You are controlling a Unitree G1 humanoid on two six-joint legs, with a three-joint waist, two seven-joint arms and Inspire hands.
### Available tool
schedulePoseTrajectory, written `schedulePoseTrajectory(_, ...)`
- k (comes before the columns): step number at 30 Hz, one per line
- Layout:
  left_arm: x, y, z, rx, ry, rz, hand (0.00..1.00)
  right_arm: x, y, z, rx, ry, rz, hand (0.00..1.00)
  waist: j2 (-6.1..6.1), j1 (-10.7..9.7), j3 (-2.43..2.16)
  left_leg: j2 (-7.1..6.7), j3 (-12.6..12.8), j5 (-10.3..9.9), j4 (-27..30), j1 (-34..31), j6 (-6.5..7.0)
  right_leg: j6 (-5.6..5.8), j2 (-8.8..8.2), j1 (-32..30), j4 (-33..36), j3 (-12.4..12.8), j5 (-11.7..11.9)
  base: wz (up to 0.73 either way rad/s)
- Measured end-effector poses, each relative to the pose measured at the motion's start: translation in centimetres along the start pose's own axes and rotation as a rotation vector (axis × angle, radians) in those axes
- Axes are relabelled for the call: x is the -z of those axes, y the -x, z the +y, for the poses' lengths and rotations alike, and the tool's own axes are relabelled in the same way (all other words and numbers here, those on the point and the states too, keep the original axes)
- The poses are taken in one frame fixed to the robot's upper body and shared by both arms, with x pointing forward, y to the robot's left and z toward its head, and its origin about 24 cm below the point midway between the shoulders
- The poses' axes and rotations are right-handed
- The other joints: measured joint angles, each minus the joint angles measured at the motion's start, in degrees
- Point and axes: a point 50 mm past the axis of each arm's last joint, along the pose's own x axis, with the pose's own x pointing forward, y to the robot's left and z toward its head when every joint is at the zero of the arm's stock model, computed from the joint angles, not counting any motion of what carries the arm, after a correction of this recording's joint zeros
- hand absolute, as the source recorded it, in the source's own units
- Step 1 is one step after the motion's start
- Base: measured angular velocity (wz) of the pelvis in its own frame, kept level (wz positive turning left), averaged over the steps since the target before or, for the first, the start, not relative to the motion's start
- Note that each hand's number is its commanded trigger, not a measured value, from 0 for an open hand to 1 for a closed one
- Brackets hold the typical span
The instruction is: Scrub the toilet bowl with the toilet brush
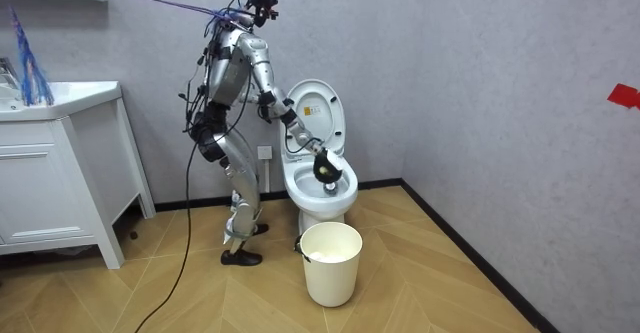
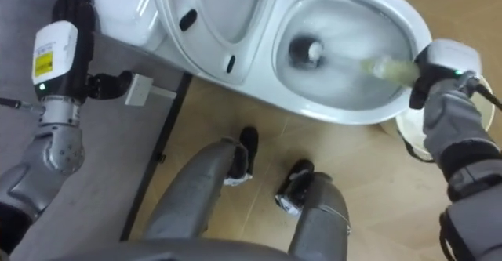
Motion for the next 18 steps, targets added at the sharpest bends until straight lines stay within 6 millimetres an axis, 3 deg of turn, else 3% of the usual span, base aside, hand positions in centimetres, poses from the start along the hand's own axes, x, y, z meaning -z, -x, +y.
schedulePoseTrajectory(3, 0.1, -0.1, 0.2, -0.023, -0.023, 0.007, 0.00, -0.1, -0.3, -0.7, 0.039, -0.067, 0.021, 1.00, -1.26, -1.12, -0.13, 0.08, -0.01, 0.41, 0.26, -0.22, 0.15, -0.09, -0.01, -0.13, 0.15, -0.10, 0.12, 0.01)
schedulePoseTrajectory(7, 0.3, 0.0, 0.2, -0.031, -0.058, 0.020, 0.00, -0.2, -0.3, -0.7, 0.053, -0.074, 0.011, 1.00, -1.21, -1.94, -0.16, -0.08, 0.04, 0.72, 0.76, -0.27, 0.58, 0.04, -0.49, -0.12, 0.79, -0.23, 0.32, -0.01)
schedulePoseTrajectory(11, 0.2, -0.2, 0.0, -0.032, -0.066, 0.036, 0.00, -1.1, 0.1, 0.8, 0.027, -0.090, -0.004, 1.00, -0.77, -2.77, -0.33, 0.05, 0.11, 0.79, 0.65, -0.15, 0.78, 0.09, -0.47, 0.09, 1.00, -0.35, 0.69, -0.01)
schedulePoseTrajectory(12, 0.1, -0.2, 0.0, -0.033, -0.067, 0.036, 0.00, -1.1, 0.1, 1.1, 0.021, -0.088, -0.007, 1.00, -0.47, -2.67, -0.36, 0.13, 0.08, 0.80, 0.73, -0.11, 0.79, 0.09, -0.34, 0.25, 0.88, -0.39, 0.82, -0.04)
schedulePoseTrajectory(15, 0.5, 0.1, -0.9, 0.023, -0.071, 0.065, 0.00, -1.5, 0.8, 2.9, -0.008, -0.004, -0.047, 1.00, 2.76, -2.32, -0.72, 0.33, -0.35, 0.67, 0.71, 1.25, 0.98, 0.31, 0.22, 2.07, -0.36, -0.60, 1.53, -0.05)
schedulePoseTrajectory(18, 0.3, 0.4, -1.4, 0.048, -0.066, 0.078, 0.00, -1.7, 1.3, 4.1, -0.026, 0.105, -0.081, 1.00, 4.33, -1.77, -0.96, 0.24, -0.21, 0.71, 0.27, 1.31, 0.97, 0.36, 0.17, 1.78, -0.45, -0.43, 1.62, -0.05)
